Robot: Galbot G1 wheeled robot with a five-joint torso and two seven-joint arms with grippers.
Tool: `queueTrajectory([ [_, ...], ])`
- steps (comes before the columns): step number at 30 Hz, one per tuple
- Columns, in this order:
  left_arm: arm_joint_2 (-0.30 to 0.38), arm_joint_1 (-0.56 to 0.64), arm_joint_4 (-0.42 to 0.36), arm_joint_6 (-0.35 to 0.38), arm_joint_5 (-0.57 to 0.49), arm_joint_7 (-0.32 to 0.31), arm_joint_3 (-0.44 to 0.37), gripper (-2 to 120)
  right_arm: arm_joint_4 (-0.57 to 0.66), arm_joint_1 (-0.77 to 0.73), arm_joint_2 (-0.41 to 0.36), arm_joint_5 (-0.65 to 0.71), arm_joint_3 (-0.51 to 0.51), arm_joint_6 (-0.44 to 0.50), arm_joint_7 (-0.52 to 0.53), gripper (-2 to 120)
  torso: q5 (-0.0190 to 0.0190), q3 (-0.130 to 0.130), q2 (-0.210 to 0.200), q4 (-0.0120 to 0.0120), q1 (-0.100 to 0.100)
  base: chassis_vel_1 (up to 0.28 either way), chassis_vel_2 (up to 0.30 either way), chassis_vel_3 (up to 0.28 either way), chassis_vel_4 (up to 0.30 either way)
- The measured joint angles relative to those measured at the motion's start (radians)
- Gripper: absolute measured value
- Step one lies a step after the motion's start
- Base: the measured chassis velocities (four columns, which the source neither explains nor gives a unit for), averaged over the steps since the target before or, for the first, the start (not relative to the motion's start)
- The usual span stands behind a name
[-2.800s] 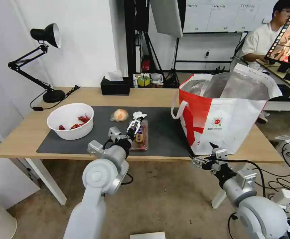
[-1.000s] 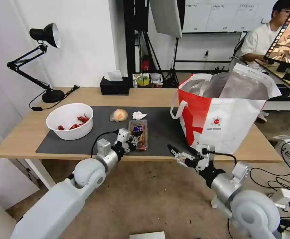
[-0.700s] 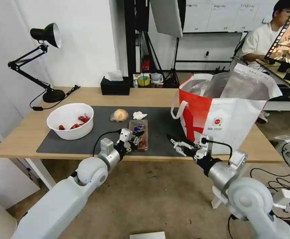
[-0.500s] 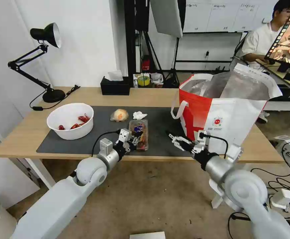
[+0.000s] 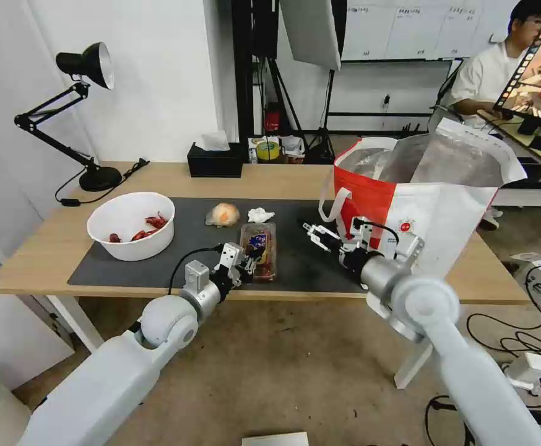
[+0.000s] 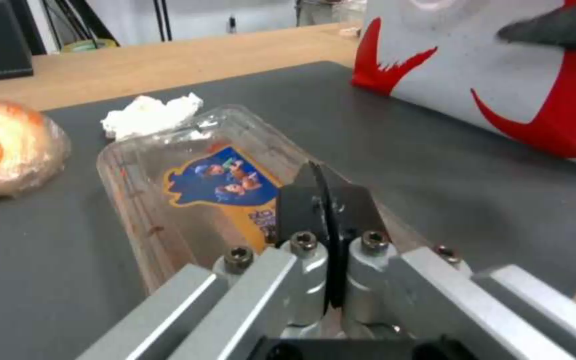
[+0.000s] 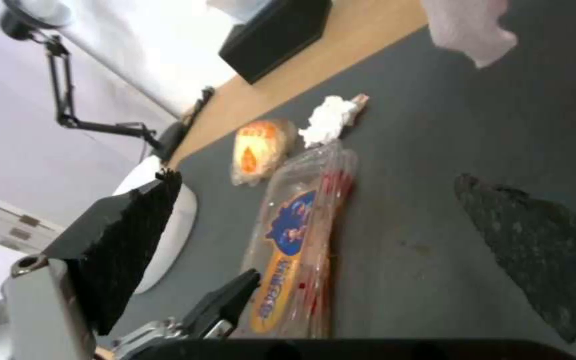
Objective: Pick up the trash from the table and place it into the takeout bag.
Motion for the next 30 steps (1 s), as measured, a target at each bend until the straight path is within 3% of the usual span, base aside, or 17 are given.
queueTrajectory([
  [30,0.014,0.029,-0.005,0.0,0.019,-0.001,-0.012,0,-0.173,0.171,0.108,0.041,-0.123,-0.048,0.131,100,0.0,0.0,0.0,0.0,0.0,0.0,0.0,0.0,0.0],
])
